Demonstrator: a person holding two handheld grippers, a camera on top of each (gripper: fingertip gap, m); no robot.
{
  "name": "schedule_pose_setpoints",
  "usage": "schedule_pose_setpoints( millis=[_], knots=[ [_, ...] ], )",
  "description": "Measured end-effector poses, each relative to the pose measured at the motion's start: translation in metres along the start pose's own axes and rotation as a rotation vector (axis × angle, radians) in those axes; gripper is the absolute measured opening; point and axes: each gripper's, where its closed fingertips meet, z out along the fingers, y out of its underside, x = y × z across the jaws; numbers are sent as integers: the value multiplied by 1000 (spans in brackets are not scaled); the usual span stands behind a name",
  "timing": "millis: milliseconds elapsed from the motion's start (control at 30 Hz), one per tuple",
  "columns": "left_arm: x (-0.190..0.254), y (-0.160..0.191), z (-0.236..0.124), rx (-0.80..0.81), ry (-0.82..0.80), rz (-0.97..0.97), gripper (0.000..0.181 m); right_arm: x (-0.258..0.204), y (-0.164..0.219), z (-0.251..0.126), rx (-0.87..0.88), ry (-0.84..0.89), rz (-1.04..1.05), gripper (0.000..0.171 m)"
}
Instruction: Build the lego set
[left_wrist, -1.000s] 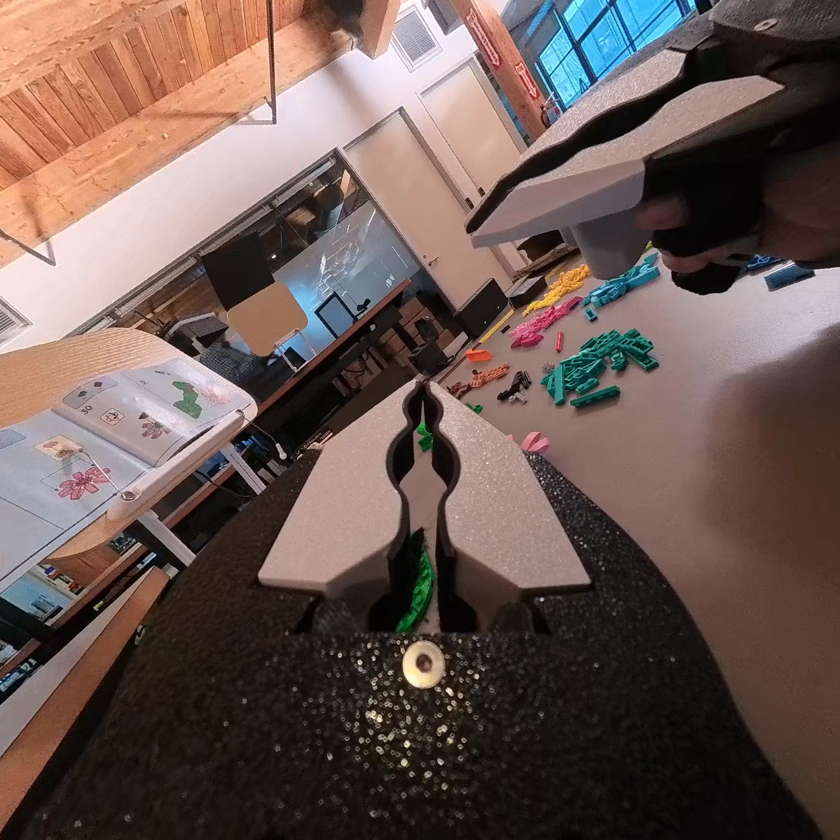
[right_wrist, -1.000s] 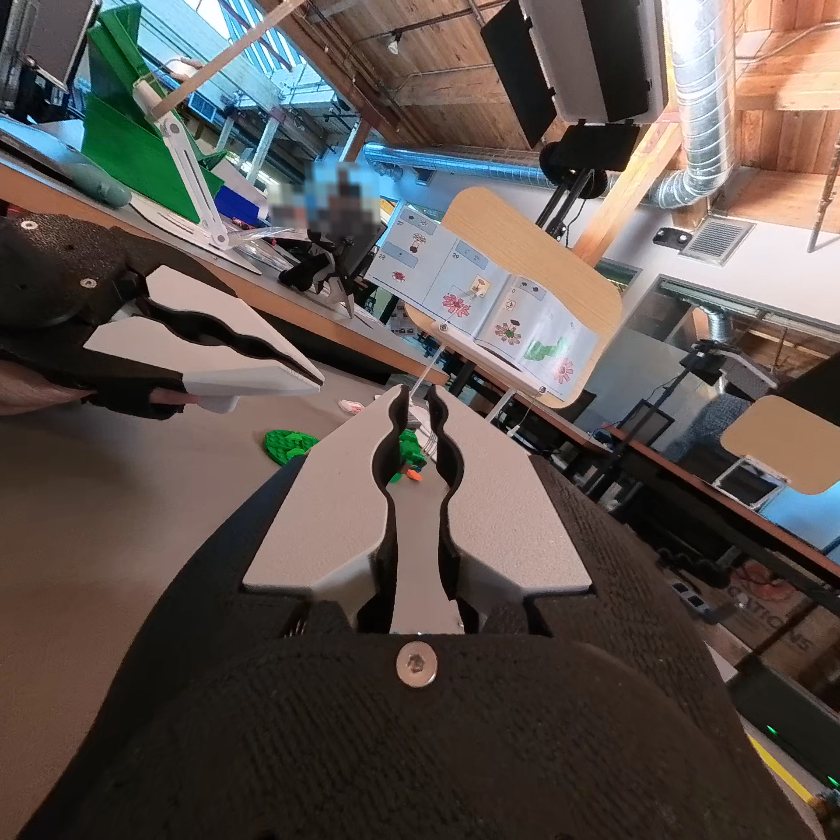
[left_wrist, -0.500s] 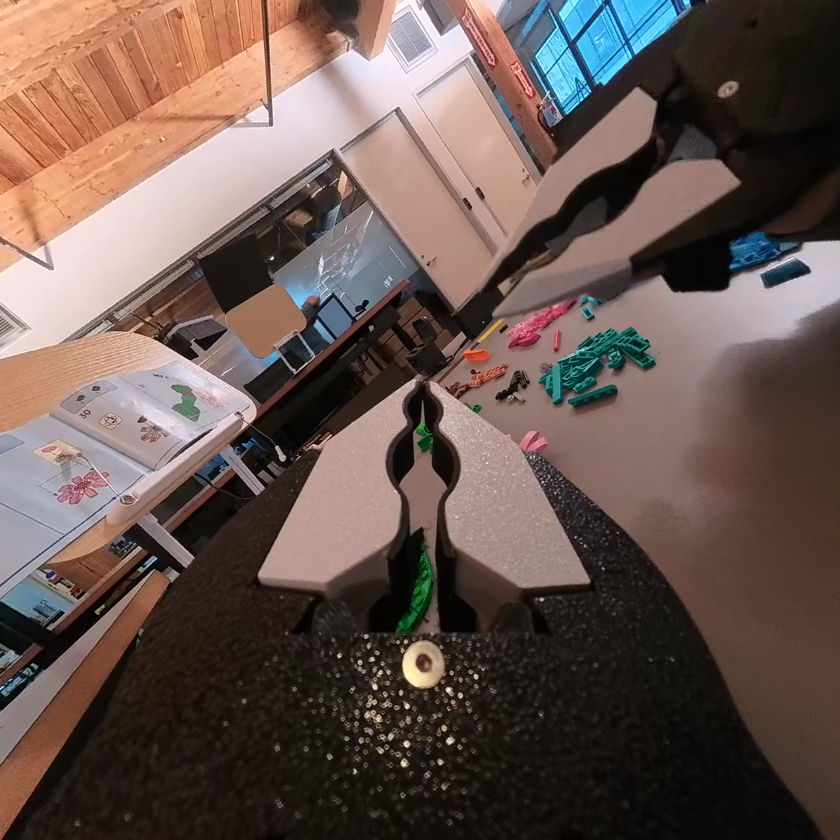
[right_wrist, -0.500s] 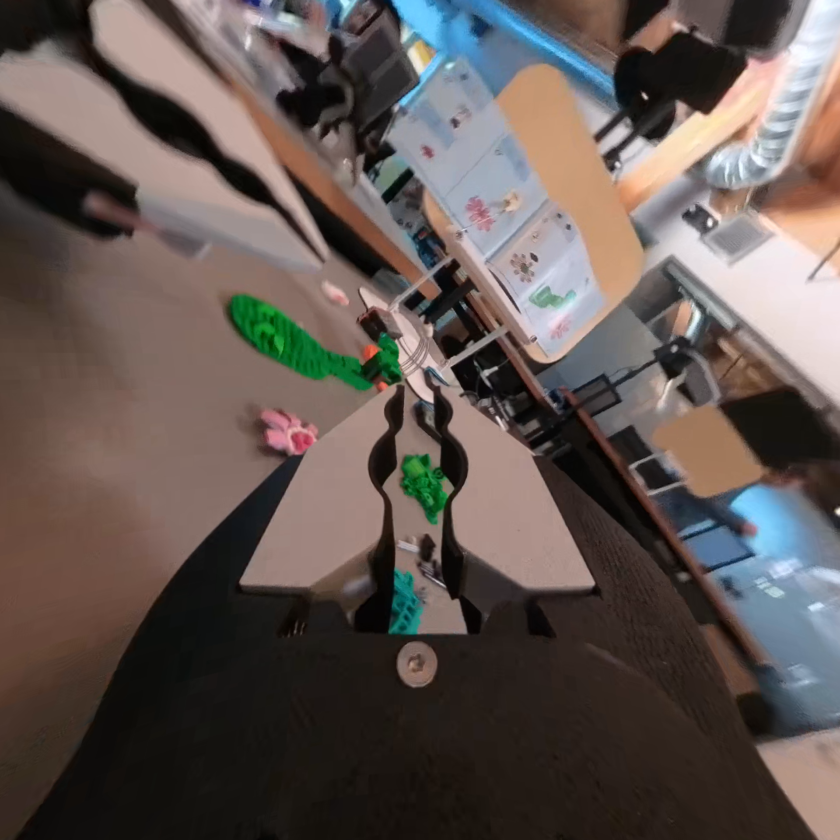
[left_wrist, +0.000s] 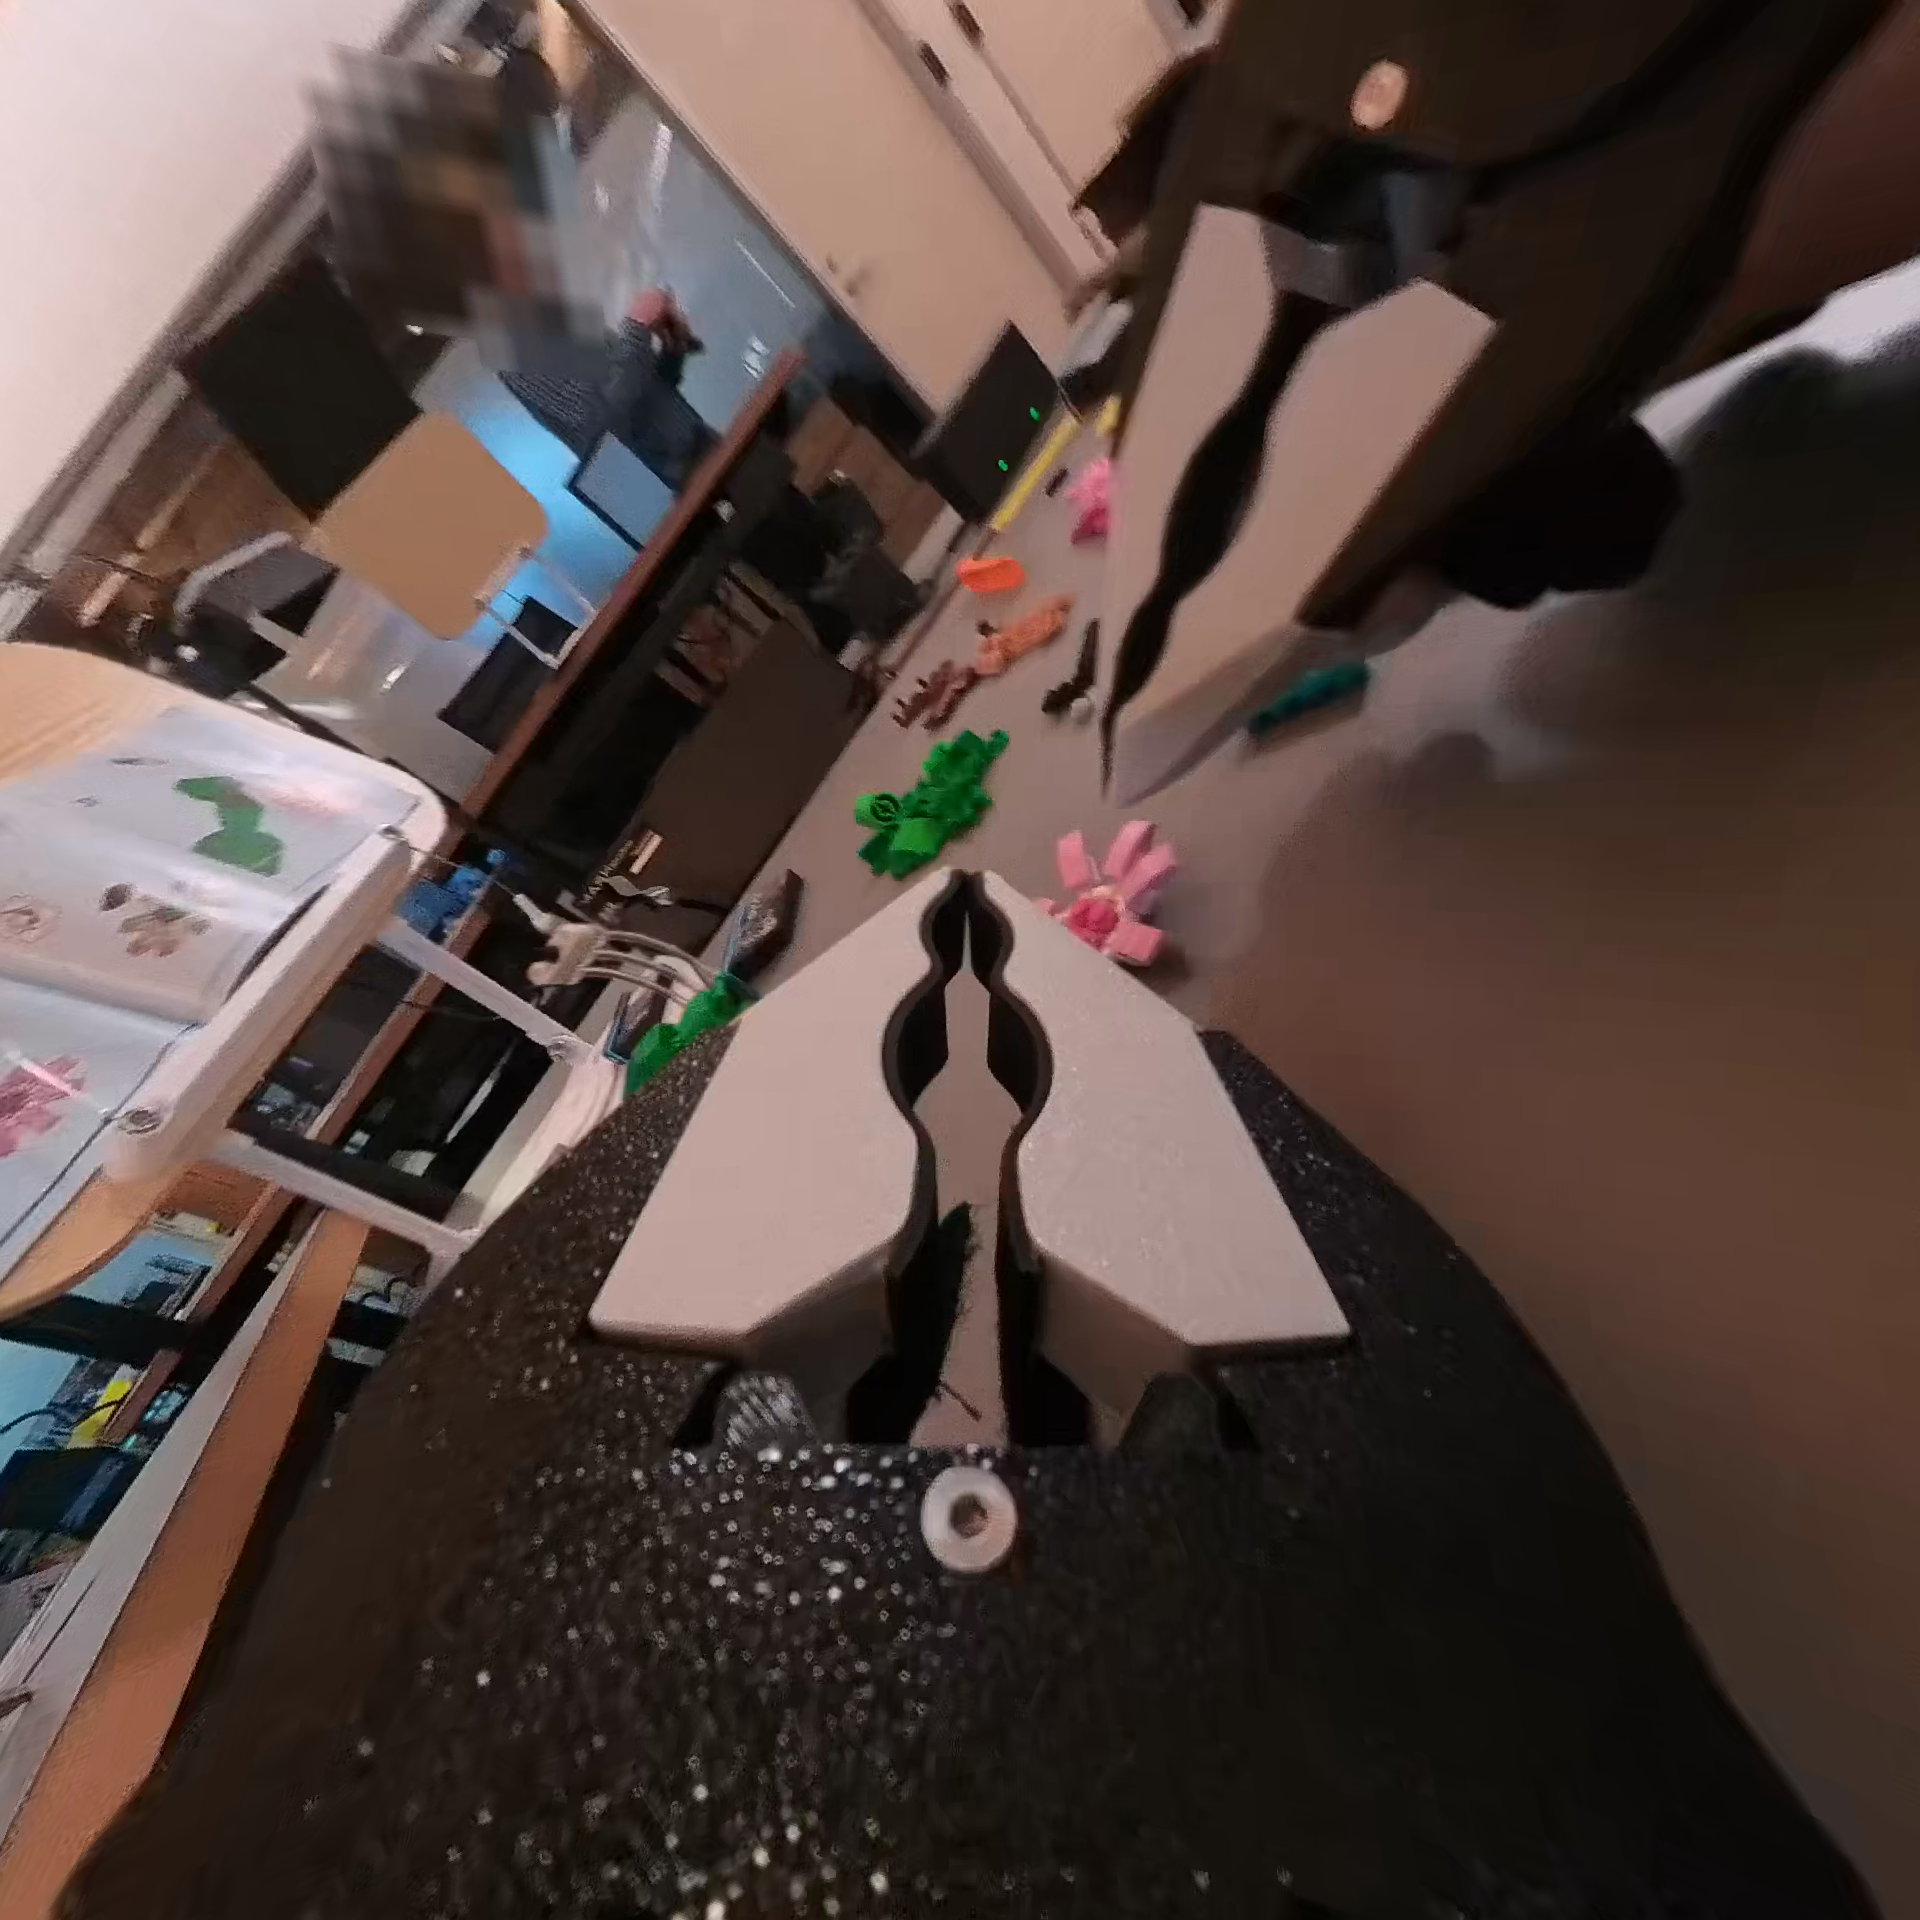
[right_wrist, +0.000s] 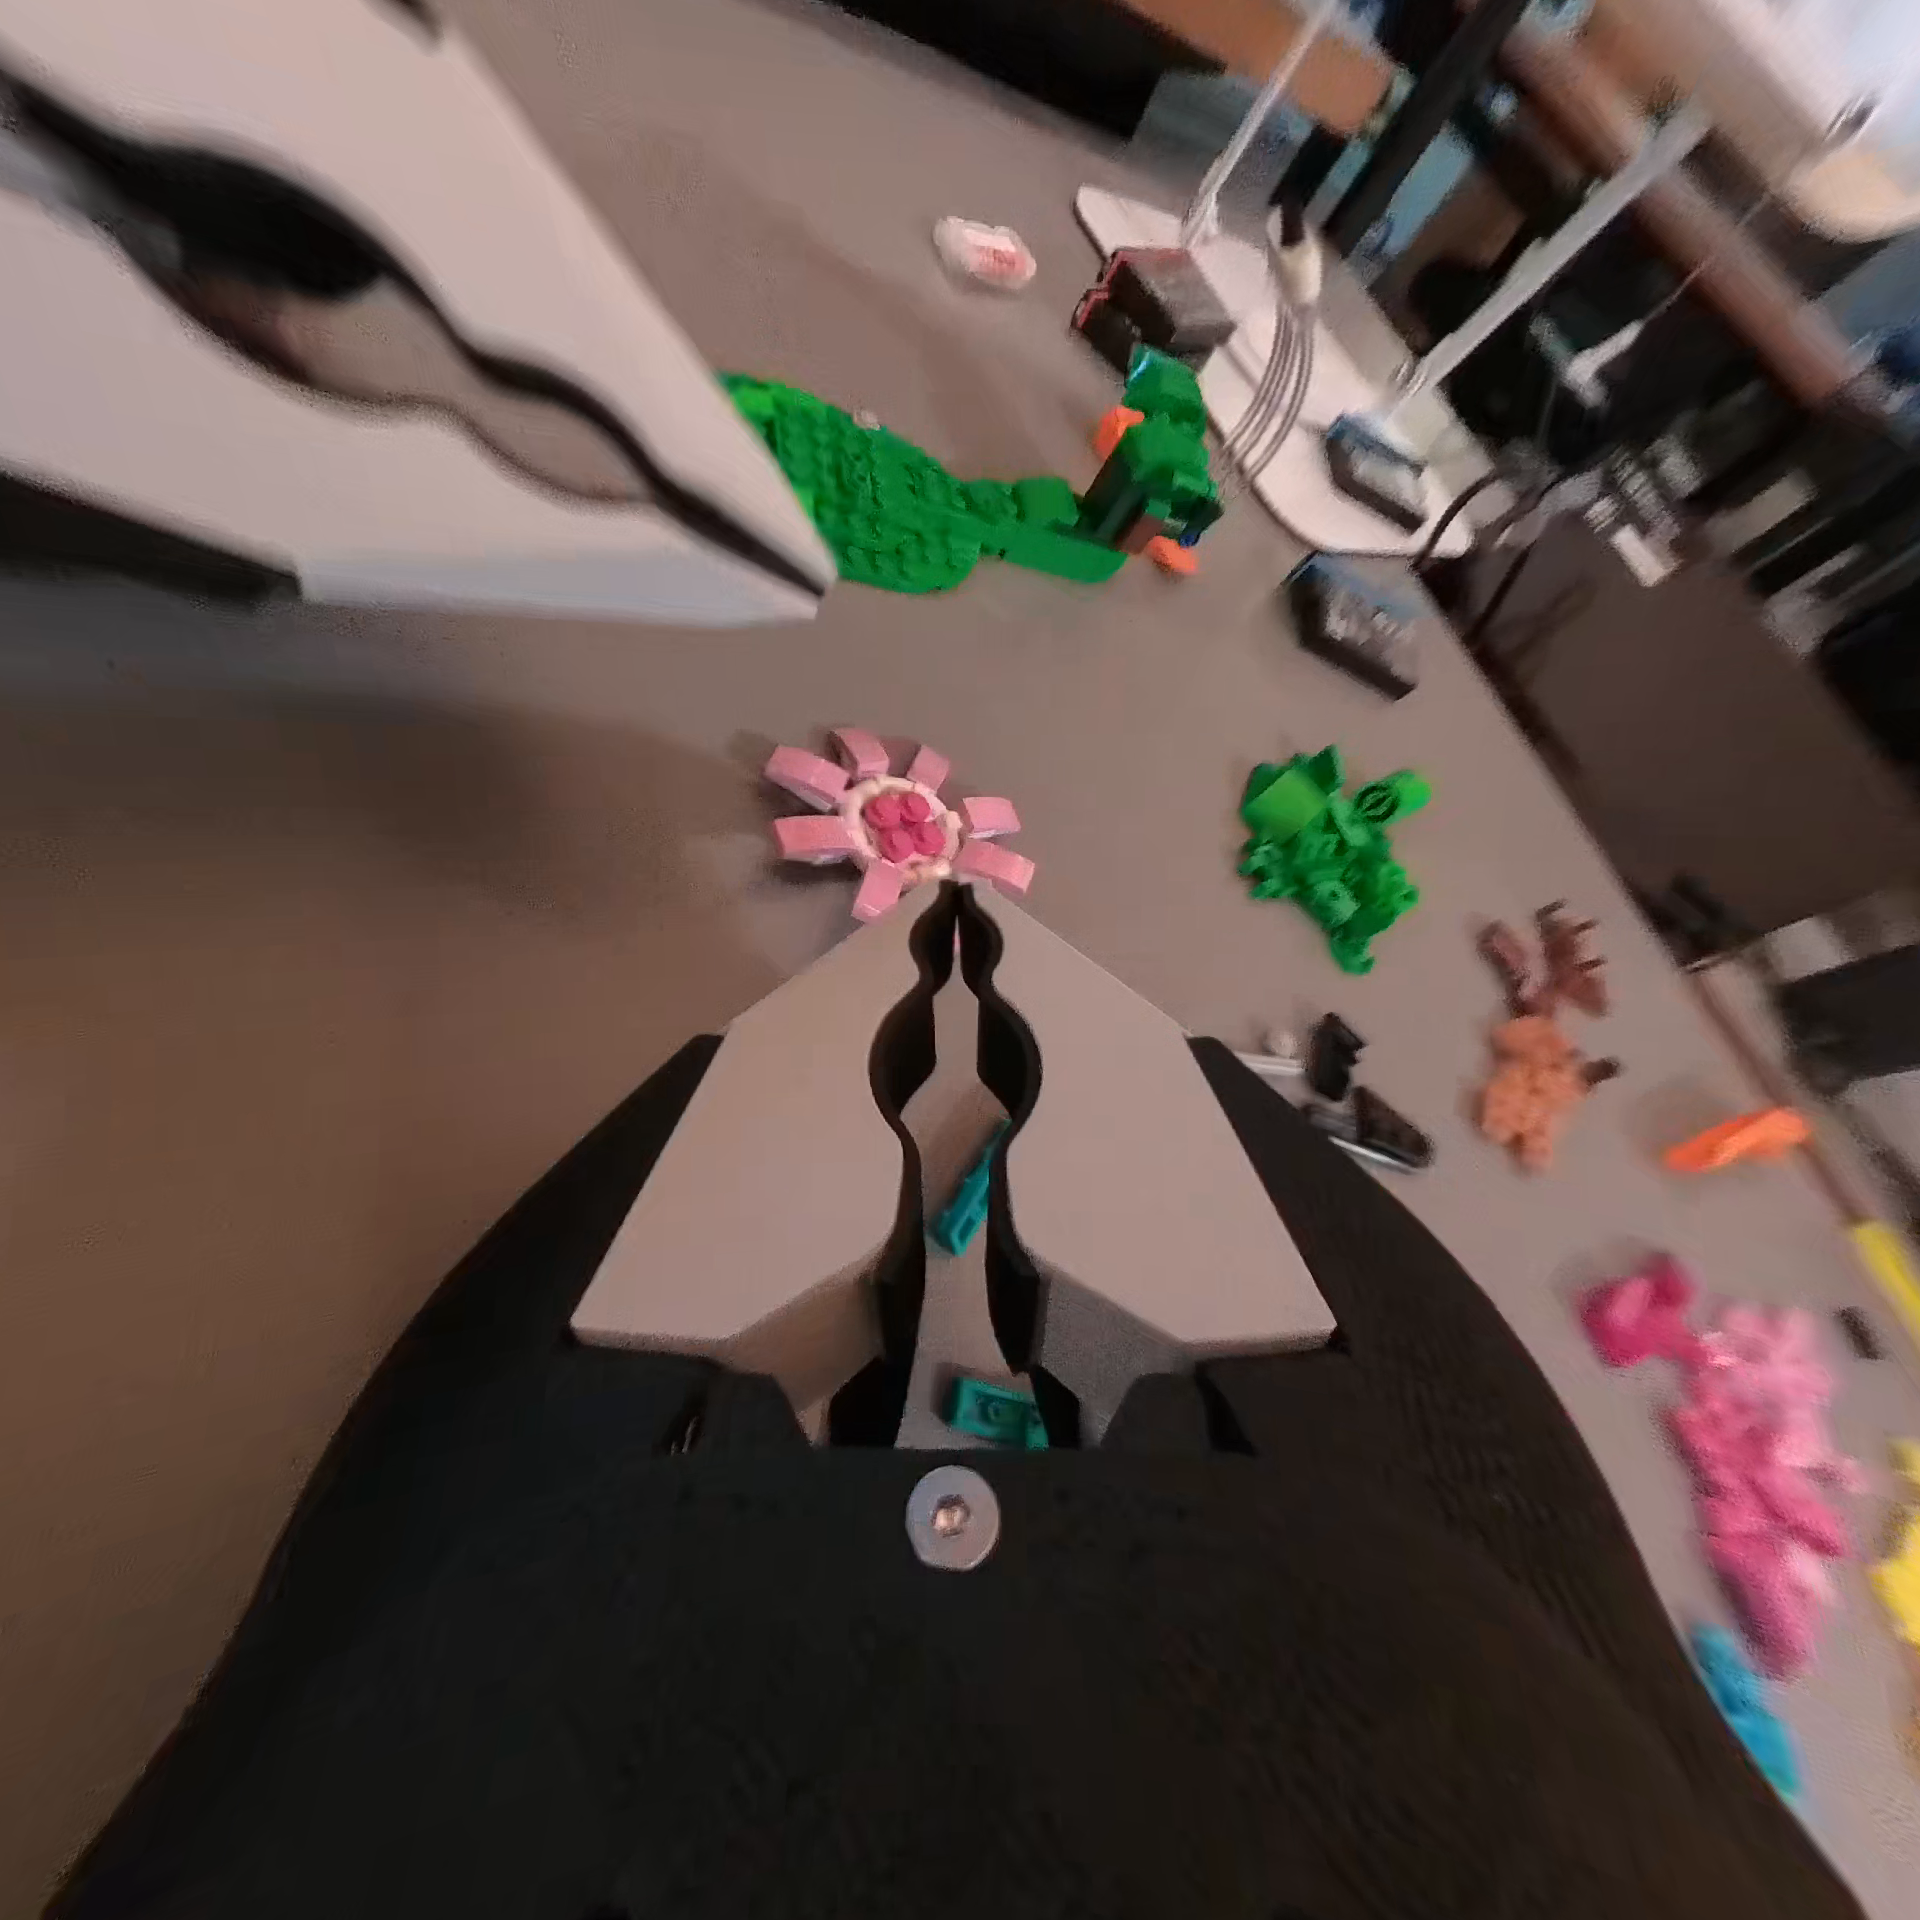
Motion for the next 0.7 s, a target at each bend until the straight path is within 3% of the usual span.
schedule_pose_setpoints(
  millis=[167, 700],
  knots=[
    [14, 18, 11, -116, 68, 30, 0, 11, -9, 3, 23, -97, 276, 0],
    [21, 32, 27, -206, 115, 22, 0, 13, 6, 28, -83, -110, 323, 0]
  ],
)
